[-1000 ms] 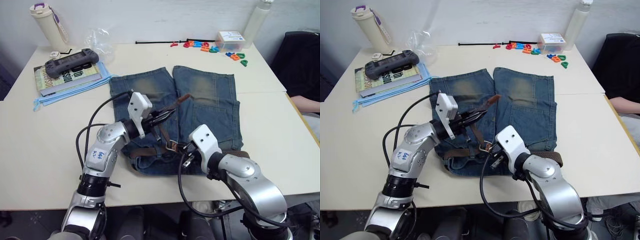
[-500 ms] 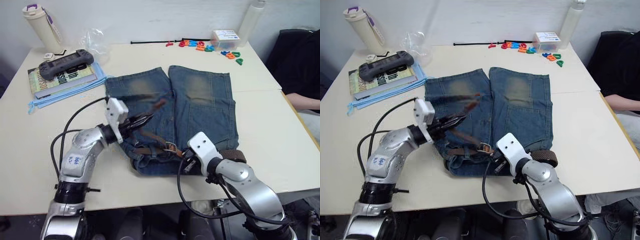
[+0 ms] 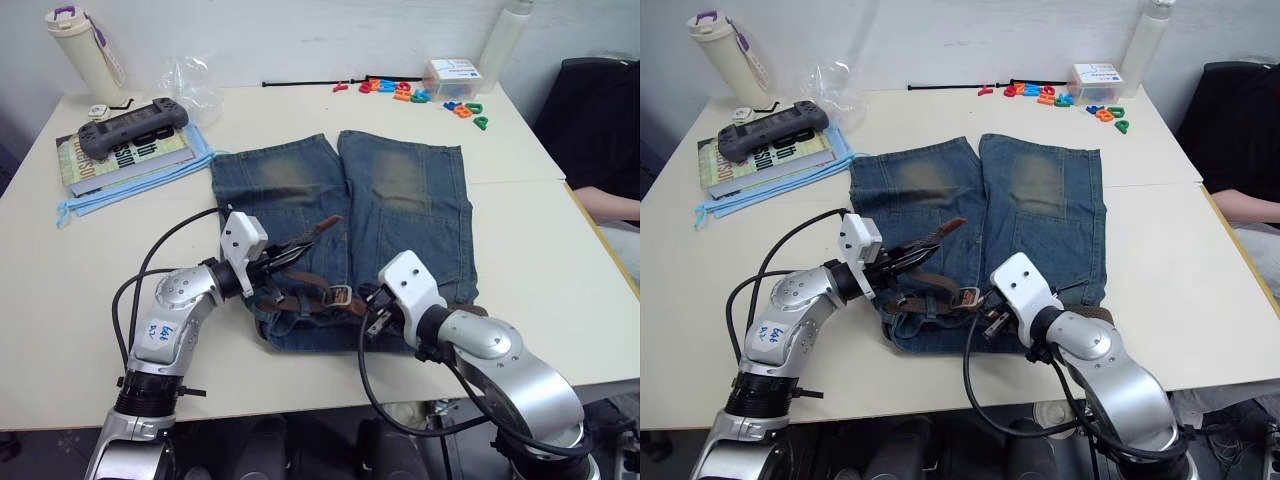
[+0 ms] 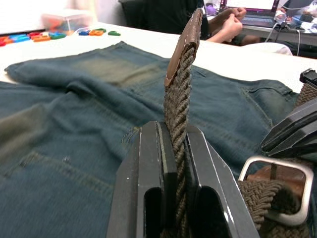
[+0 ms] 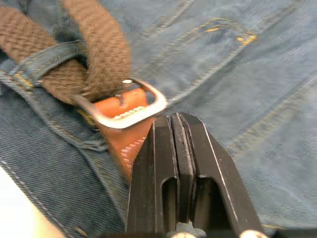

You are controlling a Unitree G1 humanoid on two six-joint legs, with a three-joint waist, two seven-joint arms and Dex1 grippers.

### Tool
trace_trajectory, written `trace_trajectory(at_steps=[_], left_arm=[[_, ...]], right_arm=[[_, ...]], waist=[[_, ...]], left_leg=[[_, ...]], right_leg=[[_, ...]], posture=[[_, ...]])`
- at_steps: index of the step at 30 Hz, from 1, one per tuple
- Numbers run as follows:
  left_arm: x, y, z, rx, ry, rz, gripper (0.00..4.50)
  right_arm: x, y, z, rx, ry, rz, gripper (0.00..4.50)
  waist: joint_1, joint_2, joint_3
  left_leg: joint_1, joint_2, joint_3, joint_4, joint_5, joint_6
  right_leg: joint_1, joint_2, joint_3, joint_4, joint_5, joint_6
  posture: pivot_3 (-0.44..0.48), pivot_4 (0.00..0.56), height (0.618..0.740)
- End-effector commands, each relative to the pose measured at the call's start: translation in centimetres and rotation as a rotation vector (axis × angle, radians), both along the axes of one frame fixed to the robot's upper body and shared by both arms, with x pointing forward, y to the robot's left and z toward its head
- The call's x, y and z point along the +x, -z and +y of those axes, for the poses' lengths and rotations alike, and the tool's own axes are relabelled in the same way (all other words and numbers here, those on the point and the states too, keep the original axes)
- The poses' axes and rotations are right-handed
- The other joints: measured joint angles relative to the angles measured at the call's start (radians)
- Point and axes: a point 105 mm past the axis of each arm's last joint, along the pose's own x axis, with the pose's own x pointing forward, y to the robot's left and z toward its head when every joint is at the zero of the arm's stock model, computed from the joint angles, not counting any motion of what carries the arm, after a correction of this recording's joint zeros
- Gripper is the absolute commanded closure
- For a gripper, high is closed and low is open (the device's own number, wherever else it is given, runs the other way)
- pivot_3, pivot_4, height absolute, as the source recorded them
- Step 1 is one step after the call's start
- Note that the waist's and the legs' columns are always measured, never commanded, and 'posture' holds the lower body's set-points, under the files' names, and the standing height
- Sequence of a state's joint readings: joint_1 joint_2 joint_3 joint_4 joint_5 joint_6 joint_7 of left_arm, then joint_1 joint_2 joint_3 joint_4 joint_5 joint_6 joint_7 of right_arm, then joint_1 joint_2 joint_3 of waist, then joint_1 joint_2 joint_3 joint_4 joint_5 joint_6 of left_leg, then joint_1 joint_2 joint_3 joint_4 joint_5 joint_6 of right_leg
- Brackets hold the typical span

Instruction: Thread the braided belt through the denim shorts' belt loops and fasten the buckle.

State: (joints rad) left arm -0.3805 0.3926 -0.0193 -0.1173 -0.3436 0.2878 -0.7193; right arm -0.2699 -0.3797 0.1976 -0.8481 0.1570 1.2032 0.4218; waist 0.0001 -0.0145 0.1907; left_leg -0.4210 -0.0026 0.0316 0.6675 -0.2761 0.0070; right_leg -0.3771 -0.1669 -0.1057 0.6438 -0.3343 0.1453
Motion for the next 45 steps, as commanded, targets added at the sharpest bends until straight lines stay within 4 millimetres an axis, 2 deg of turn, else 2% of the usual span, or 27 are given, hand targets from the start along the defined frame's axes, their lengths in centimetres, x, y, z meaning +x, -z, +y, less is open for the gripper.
trace_trajectory(at_steps=[1, 11, 20, 36, 39, 45], left_arm=[[-0.8, -1.1, -0.4, 0.003, 0.028, -0.049, 4.50], [-1.1, -1.6, -0.2, 0.012, 0.026, -0.058, 4.50], [-1.2, -1.9, -0.6, 0.008, 0.037, -0.070, 4.50], [-0.2, -2.5, -2.1, 0.034, 0.112, -0.062, 4.50], [-0.1, -2.3, -2.3, 0.071, 0.159, -0.042, 4.50], [0.5, -1.7, -2.3, 0.200, 0.277, -0.028, 4.50]], right_arm=[[-1.1, -1.6, 1.0, 0.027, -0.057, -0.058, 4.47], [-0.6, 0.3, 1.8, -0.043, -0.052, -0.021, 4.47], [-0.4, 0.9, 3.2, -0.084, -0.088, -0.025, 4.47], [-0.7, 3.9, 3.1, -0.361, -0.199, -0.072, 4.47], [-0.5, 4.8, 2.6, -0.461, -0.221, -0.099, 4.47], [-0.6, 5.6, 3.3, -0.555, -0.302, -0.165, 4.47]], waist=[[0.000, 0.000, 0.000], [0.000, 0.000, 0.000], [-0.001, 0.000, 0.000], [-0.001, 0.000, 0.000], [-0.001, 0.000, 0.000], [-0.002, -0.001, -0.001]], left_leg=[[0.000, 0.000, 0.000, 0.000, 0.000, 0.000], [0.000, 0.000, 0.000, 0.000, 0.000, 0.000], [0.000, 0.000, 0.000, 0.000, 0.000, 0.000], [0.000, 0.000, 0.000, 0.000, 0.000, 0.000], [0.000, 0.000, 0.000, 0.000, 0.000, 0.000], [0.002, -0.001, 0.002, 0.000, 0.001, -0.001]], right_leg=[[0.000, 0.000, 0.000, 0.000, 0.000, 0.000], [0.000, 0.000, 0.000, 0.000, 0.000, 0.000], [0.000, 0.000, 0.000, 0.000, 0.000, 0.000], [0.000, 0.000, 0.000, 0.000, 0.000, 0.000], [0.000, 0.000, 0.000, 0.000, 0.000, 0.000], [0.001, 0.000, 0.000, 0.000, 0.000, 0.000]], posture=[[0.000, 0.150, 0.684], [0.000, 0.150, 0.684], [0.000, 0.150, 0.684], [0.000, 0.150, 0.684], [0.000, 0.150, 0.684], [0.000, 0.150, 0.684]])
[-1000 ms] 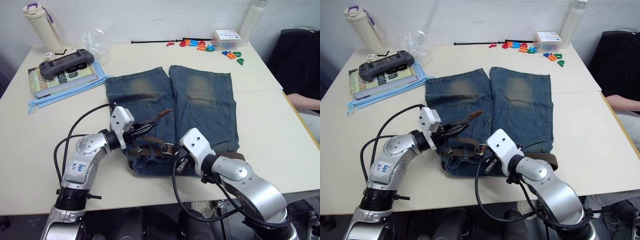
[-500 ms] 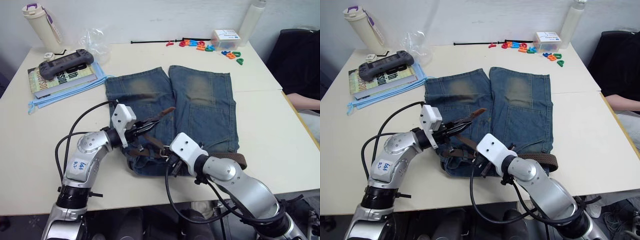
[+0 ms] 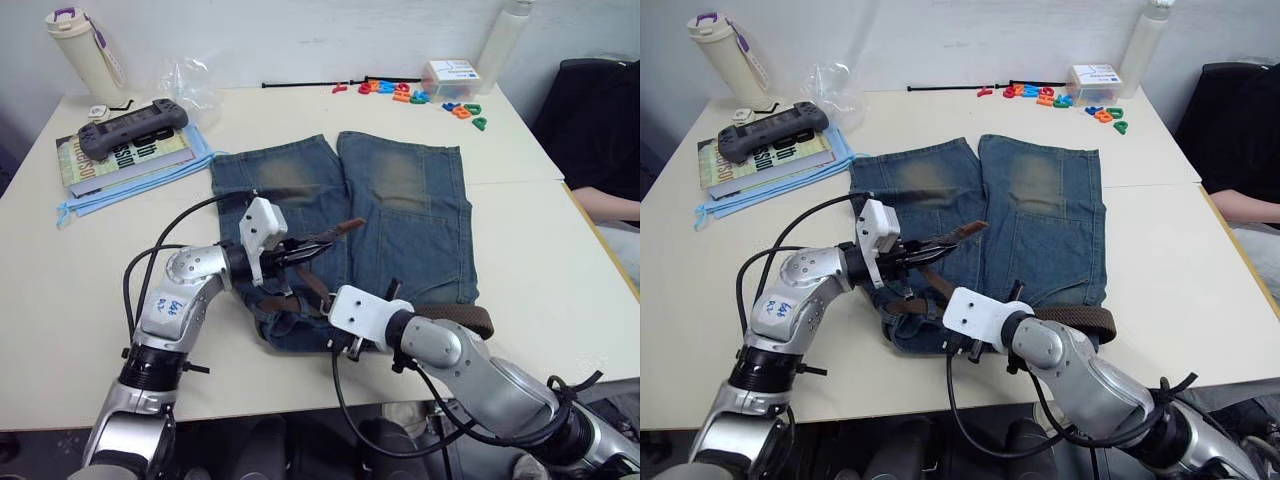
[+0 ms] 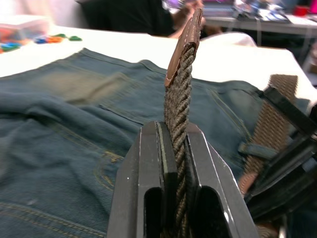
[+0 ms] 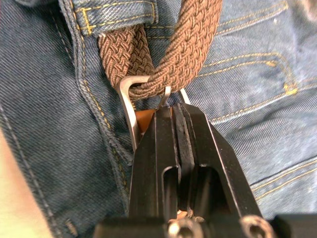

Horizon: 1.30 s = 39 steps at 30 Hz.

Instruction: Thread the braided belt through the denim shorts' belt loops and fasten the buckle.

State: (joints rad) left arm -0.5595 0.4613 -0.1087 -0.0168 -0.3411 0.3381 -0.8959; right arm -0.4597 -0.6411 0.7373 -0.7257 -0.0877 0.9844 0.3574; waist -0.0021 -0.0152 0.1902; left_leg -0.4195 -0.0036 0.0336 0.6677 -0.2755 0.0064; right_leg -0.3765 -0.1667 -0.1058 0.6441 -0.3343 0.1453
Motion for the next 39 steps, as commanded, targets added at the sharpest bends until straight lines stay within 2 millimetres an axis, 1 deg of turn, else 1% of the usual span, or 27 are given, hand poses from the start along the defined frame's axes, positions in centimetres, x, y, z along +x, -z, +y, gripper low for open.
trace_trajectory(at_steps=[1, 4, 6, 10, 14, 18, 20, 24, 27, 30, 35, 39], left_arm=[[0.3, -0.6, -0.5, 0.064, 0.080, -0.051, 4.50], [1.2, -1.3, -1.6, 0.075, 0.119, -0.079, 4.50], [1.8, -2.0, -2.8, 0.077, 0.152, -0.112, 4.50], [2.1, -3.3, -6.3, 0.033, 0.234, -0.153, 4.50], [2.0, -3.6, -9.4, 0.006, 0.298, -0.160, 4.50], [2.8, -2.9, -12.2, 0.008, 0.288, -0.136, 4.50], [3.1, -2.4, -13.2, 0.016, 0.294, -0.107, 4.50], [2.8, -1.9, -14.5, 0.030, 0.334, -0.093, 4.50], [2.2, -1.3, -15.9, 0.045, 0.384, -0.068, 4.50], [1.4, -0.2, -16.8, 0.085, 0.434, -0.057, 4.50], [0.5, 0.6, -18.0, 0.105, 0.485, -0.043, 4.50], [0.1, 1.5, -18.6, 0.133, 0.498, -0.030, 4.50]], right_arm=[[-0.5, 2.7, -0.2, -0.111, -0.046, 0.049, 4.47], [-0.8, 3.4, -0.3, -0.156, -0.081, 0.042, 4.47], [-0.9, 3.8, -0.4, -0.171, -0.098, 0.045, 4.47], [-1.3, 4.6, -0.4, -0.196, -0.119, 0.063, 4.47], [-1.4, 5.1, -0.6, -0.218, -0.122, 0.070, 4.47], [-1.5, 5.4, -1.1, -0.239, -0.118, 0.073, 4.47], [-1.6, 5.5, -1.2, -0.251, -0.120, 0.070, 4.47], [-1.8, 5.6, -1.4, -0.262, -0.126, 0.072, 4.47], [-1.9, 5.5, -1.4, -0.272, -0.140, 0.068, 4.47], [-2.0, 5.5, -1.3, -0.283, -0.164, 0.064, 4.47], [-2.4, 5.5, -1.1, -0.299, -0.202, 0.065, 4.47], [-2.5, 5.5, -1.1, -0.310, -0.220, 0.064, 4.47]], waist=[[0.001, 0.000, 0.000], [0.003, -0.001, -0.001], [0.004, -0.003, -0.002], [0.002, -0.004, -0.003], [0.004, -0.005, -0.003], [0.011, -0.005, -0.003], [0.019, -0.005, -0.003], [0.027, -0.005, -0.003], [0.029, -0.006, -0.003], [0.029, -0.006, -0.004], [0.029, -0.006, -0.004], [0.031, -0.006, -0.004]], left_leg=[[0.000, 0.000, 0.000, 0.000, 0.000, 0.000], [0.000, 0.000, 0.002, 0.000, 0.000, 0.000], [-0.001, 0.000, 0.003, 0.000, 0.000, 0.000], [-0.001, 0.000, 0.004, 0.001, 0.001, 0.000], [-0.001, -0.001, 0.004, 0.001, 0.001, 0.000], [-0.001, -0.001, 0.004, 0.002, 0.002, 0.001], [-0.001, -0.001, 0.004, 0.002, 0.002, 0.001], [-0.002, -0.002, 0.004, 0.003, 0.001, 0.001], [-0.002, -0.002, 0.004, 0.002, 0.001, 0.001], [-0.002, -0.002, 0.004, 0.003, 0.001, 0.001], [-0.002, -0.002, 0.004, 0.003, 0.001, 0.001], [-0.002, -0.002, 0.003, 0.003, 0.001, 0.001]], right_leg=[[0.000, 0.000, 0.000, 0.000, 0.000, 0.000], [0.000, 0.000, 0.000, 0.000, 0.000, 0.000], [0.001, 0.000, -0.001, 0.000, 0.000, 0.000], [0.001, 0.000, -0.002, 0.000, 0.000, 0.000], [0.001, 0.000, -0.002, 0.000, 0.000, 0.000], [0.002, 0.000, -0.002, 0.000, 0.000, 0.000], [0.002, 0.000, -0.002, 0.000, 0.000, 0.000], [0.002, 0.000, -0.002, -0.001, 0.000, 0.000], [0.002, 0.000, -0.002, -0.001, 0.000, 0.000], [0.002, 0.000, -0.003, -0.001, 0.000, 0.000], [0.002, 0.000, -0.003, -0.002, 0.000, 0.000], [0.003, 0.000, -0.004, -0.002, 0.000, 0.000]], posture=[[0.000, 0.150, 0.684], [0.000, 0.150, 0.684], [0.000, 0.150, 0.684], [0.000, 0.150, 0.684], [0.000, 0.150, 0.684], [0.000, 0.150, 0.684], [0.000, 0.150, 0.684], [0.000, 0.150, 0.684], [0.000, 0.150, 0.684], [0.000, 0.150, 0.684], [0.000, 0.150, 0.684], [0.000, 0.150, 0.684]])
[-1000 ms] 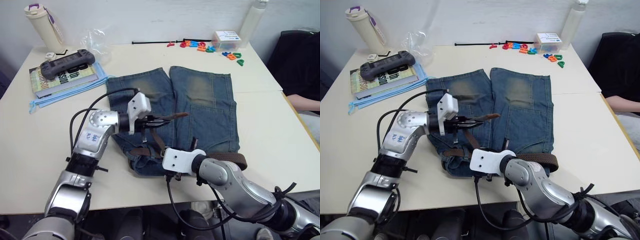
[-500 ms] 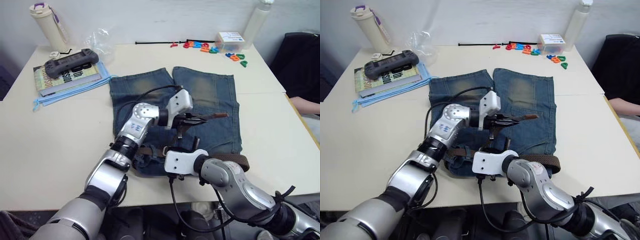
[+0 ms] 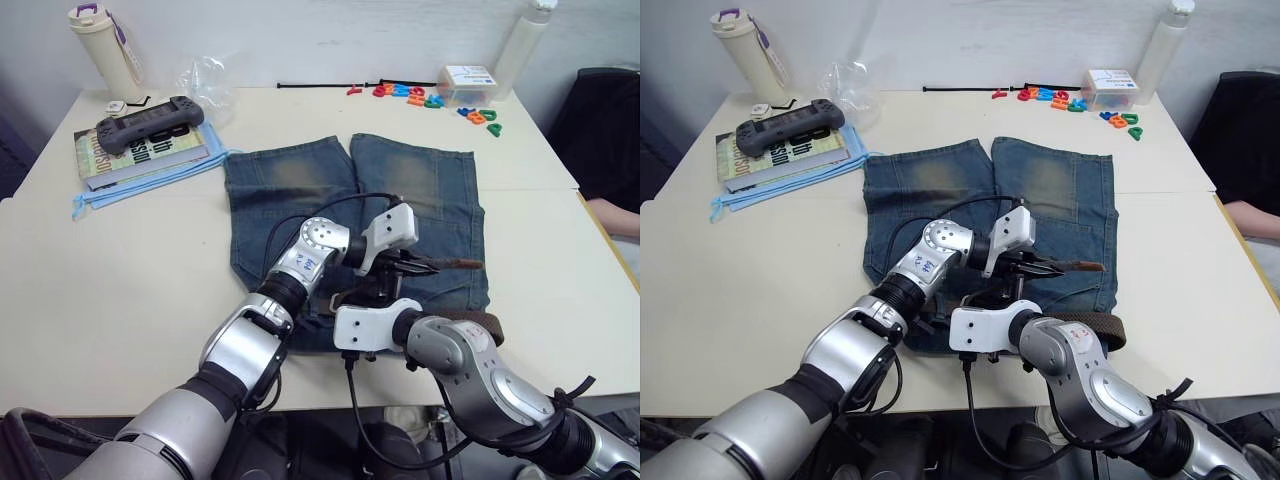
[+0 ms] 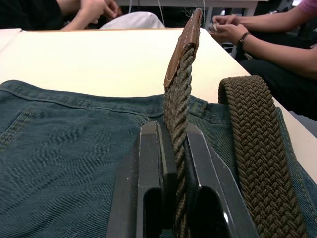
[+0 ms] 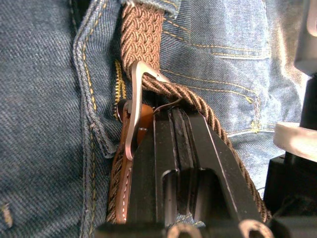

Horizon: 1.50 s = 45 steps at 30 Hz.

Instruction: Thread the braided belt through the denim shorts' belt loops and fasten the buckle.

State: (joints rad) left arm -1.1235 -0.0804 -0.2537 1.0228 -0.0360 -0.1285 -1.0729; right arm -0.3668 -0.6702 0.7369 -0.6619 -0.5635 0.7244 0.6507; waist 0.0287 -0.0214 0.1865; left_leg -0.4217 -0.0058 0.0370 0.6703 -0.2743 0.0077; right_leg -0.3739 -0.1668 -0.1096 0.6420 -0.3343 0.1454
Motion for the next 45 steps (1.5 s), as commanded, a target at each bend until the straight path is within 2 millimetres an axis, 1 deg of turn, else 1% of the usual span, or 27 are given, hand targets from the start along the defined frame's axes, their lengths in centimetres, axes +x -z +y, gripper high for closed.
trace_trajectory(at_steps=[1, 5, 12, 15, 22, 25, 28, 32, 34, 38, 39, 41, 43, 45], left_arm=[[-1.3, -0.9, -2.2, -0.017, 0.065, -0.050, 4.50], [-1.6, -0.1, -2.9, 0.009, 0.071, -0.046, 4.50], [-1.7, 0.3, -3.9, 0.025, 0.043, -0.054, 4.50], [-1.6, 0.1, -4.4, 0.022, 0.022, -0.055, 4.50], [-1.7, -0.9, -6.3, -0.026, -0.042, -0.026, 4.50], [-1.7, -0.8, -6.4, -0.036, -0.051, -0.004, 4.50], [-1.5, -0.4, -6.0, -0.033, -0.056, 0.008, 4.50], [-0.7, -0.3, -4.7, -0.046, -0.083, 0.018, 4.50], [0.2, -0.2, -3.2, -0.046, -0.103, -0.003, 4.50], [2.4, 0.7, 1.7, -0.014, -0.178, -0.079, 4.50], [2.8, 0.7, 2.8, -0.013, -0.204, -0.082, 4.50], [3.8, 0.7, 5.6, -0.016, -0.274, -0.100, 4.50], [4.1, 0.6, 7.5, -0.019, -0.317, -0.110, 4.50], [3.9, 0.7, 9.4, -0.006, -0.344, -0.139, 4.50]], right_arm=[[-2.7, 4.7, 0.4, -0.073, -0.072, 0.246, 4.47], [-3.2, 4.8, 0.7, -0.079, -0.093, 0.256, 4.47], [-3.3, 4.8, 0.7, -0.079, -0.100, 0.259, 4.47], [-3.4, 4.9, 0.7, -0.080, -0.102, 0.261, 4.47], [-3.6, 5.0, 0.7, -0.081, -0.105, 0.265, 4.47], [-3.6, 5.0, 0.7, -0.080, -0.104, 0.267, 4.47], [-3.6, 5.0, 0.7, -0.081, -0.102, 0.268, 4.47], [-3.5, 5.0, 0.7, -0.081, -0.103, 0.264, 4.47], [-3.3, 5.0, 0.6, -0.079, -0.092, 0.258, 4.47], [-2.6, 4.6, 0.0, -0.051, -0.031, 0.237, 4.47], [-2.4, 4.5, -0.2, -0.038, -0.013, 0.233, 4.47], [-1.6, 3.9, -0.6, 0.003, 0.043, 0.212, 4.47], [-1.1, 3.3, -0.8, 0.044, 0.082, 0.200, 4.47], [-0.6, 2.3, -1.0, 0.118, 0.129, 0.191, 4.47]], waist=[[0.000, 0.000, 0.000], [0.000, 0.000, 0.000], [0.004, -0.001, -0.001], [0.008, -0.001, -0.001], [0.014, -0.001, -0.001], [0.013, -0.001, -0.001], [0.013, -0.001, -0.001], [0.012, -0.001, -0.001], [0.008, -0.001, -0.001], [-0.008, -0.001, -0.002], [-0.011, 0.000, -0.002], [-0.012, 0.000, -0.002], [-0.011, 0.000, -0.002], [-0.010, 0.000, -0.002]], left_leg=[[0.000, 0.000, 0.000, 0.000, 0.000, 0.000], [0.000, 0.000, 0.000, 0.000, 0.000, 0.000], [0.000, 0.000, -0.001, 0.000, 0.000, 0.000], [0.000, 0.000, -0.001, 0.000, 0.000, 0.000], [0.000, 0.000, -0.001, 0.000, 0.000, 0.000], [0.000, 0.000, -0.001, 0.000, -0.001, 0.000], [0.000, 0.000, -0.001, 0.000, -0.001, 0.000], [0.000, -0.001, -0.001, 0.000, -0.001, 0.000], [0.000, -0.001, -0.001, 0.000, -0.001, 0.000], [0.000, 0.000, -0.001, 0.000, 0.000, -0.001], [0.001, 0.000, 0.000, -0.001, 0.000, -0.001], [0.002, 0.000, 0.000, -0.001, 0.000, -0.002], [0.002, 0.000, -0.001, -0.001, 0.000, -0.002], [0.001, 0.001, -0.001, 0.000, 0.000, -0.002]], right_leg=[[0.000, 0.000, 0.000, 0.000, 0.000, 0.000], [0.001, 0.000, 0.000, -0.001, 0.000, 0.000], [0.002, 0.000, -0.001, -0.002, 0.000, 0.000], [0.002, 0.000, -0.001, -0.002, 0.000, 0.000], [0.002, 0.000, -0.002, -0.002, 0.000, 0.000], [0.001, 0.000, -0.002, -0.003, 0.000, 0.000], [0.001, 0.000, -0.002, -0.002, 0.000, 0.000], [0.001, 0.000, -0.002, -0.002, 0.000, 0.000], [0.001, 0.000, -0.002, -0.002, 0.000, 0.000], [0.001, 0.000, -0.002, -0.001, 0.000, 0.000], [0.001, 0.000, -0.002, 0.000, 0.000, 0.000], [0.000, 0.000, -0.002, 0.001, 0.000, 0.000], [0.000, 0.000, -0.002, 0.002, 0.000, 0.000], [0.000, 0.000, -0.002, 0.002, 0.000, 0.000]], posture=[[0.000, 0.150, 0.684], [0.000, 0.150, 0.684], [0.000, 0.150, 0.684], [0.000, 0.150, 0.684], [0.000, 0.150, 0.684], [0.000, 0.150, 0.684], [0.000, 0.150, 0.684], [0.000, 0.150, 0.684], [0.000, 0.150, 0.684], [0.000, 0.150, 0.684], [0.000, 0.150, 0.684], [0.000, 0.150, 0.684], [0.000, 0.150, 0.684], [0.000, 0.150, 0.684]])
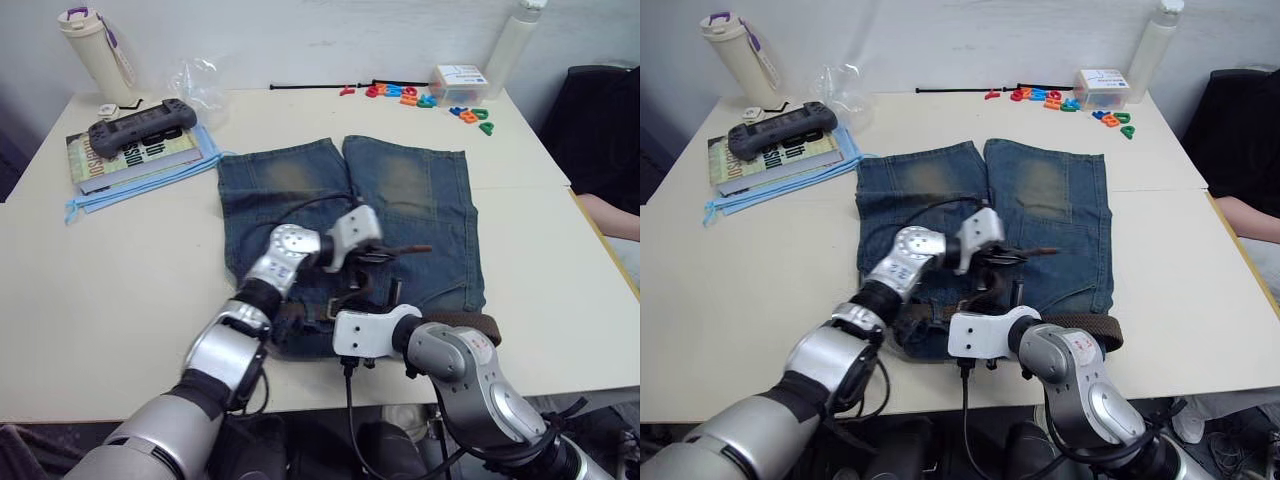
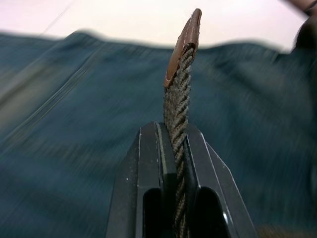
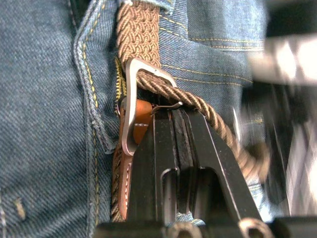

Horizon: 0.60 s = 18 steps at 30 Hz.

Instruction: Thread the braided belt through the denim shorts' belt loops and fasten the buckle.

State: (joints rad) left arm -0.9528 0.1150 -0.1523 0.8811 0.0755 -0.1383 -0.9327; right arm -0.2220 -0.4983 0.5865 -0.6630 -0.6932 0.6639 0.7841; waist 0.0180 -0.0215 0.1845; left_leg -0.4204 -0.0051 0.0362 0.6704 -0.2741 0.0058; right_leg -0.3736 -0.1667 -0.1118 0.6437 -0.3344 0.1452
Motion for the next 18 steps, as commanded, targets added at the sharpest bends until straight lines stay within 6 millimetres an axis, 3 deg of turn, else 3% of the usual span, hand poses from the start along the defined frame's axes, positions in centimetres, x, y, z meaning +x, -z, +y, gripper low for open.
trace_trajectory(at_steps=[1, 9, 12, 18], left_arm=[[-0.8, -1.6, 1.5, -0.025, -0.003, -0.072, 4.50], [-2.5, -2.1, 3.3, -0.020, -0.060, -0.110, 4.50], [-2.9, -2.6, 3.6, -0.023, -0.063, -0.139, 4.50], [-3.2, -3.7, 5.7, 0.049, -0.058, -0.275, 4.50]], right_arm=[[0.1, 1.7, -1.0, 0.057, 0.092, 0.135, 4.47], [1.2, -1.8, -0.8, 0.274, 0.149, 0.097, 4.47], [1.3, -3.3, -1.0, 0.343, 0.163, 0.086, 3.61], [0.8, -6.0, -3.1, 0.421, 0.201, 0.071, 0.73]], waist=[[0.003, 0.000, 0.000], [0.005, 0.000, 0.000], [0.003, 0.000, 0.000], [0.001, 0.001, 0.001]], left_leg=[[0.000, 0.000, 0.000, 0.000, 0.000, 0.000], [-0.002, 0.001, -0.001, 0.004, -0.001, 0.001], [-0.002, 0.001, -0.001, 0.004, -0.001, 0.001], [-0.002, 0.001, -0.001, 0.004, -0.001, 0.001]], right_leg=[[0.000, 0.000, 0.000, 0.000, 0.000, 0.000], [0.000, 0.000, 0.000, 0.002, 0.000, 0.000], [-0.001, 0.000, 0.001, 0.003, 0.000, 0.000], [-0.002, 0.000, 0.002, 0.003, 0.000, 0.000]], posture=[[0.000, 0.150, 0.684], [0.000, 0.150, 0.684], [0.000, 0.150, 0.684], [0.000, 0.150, 0.684]])
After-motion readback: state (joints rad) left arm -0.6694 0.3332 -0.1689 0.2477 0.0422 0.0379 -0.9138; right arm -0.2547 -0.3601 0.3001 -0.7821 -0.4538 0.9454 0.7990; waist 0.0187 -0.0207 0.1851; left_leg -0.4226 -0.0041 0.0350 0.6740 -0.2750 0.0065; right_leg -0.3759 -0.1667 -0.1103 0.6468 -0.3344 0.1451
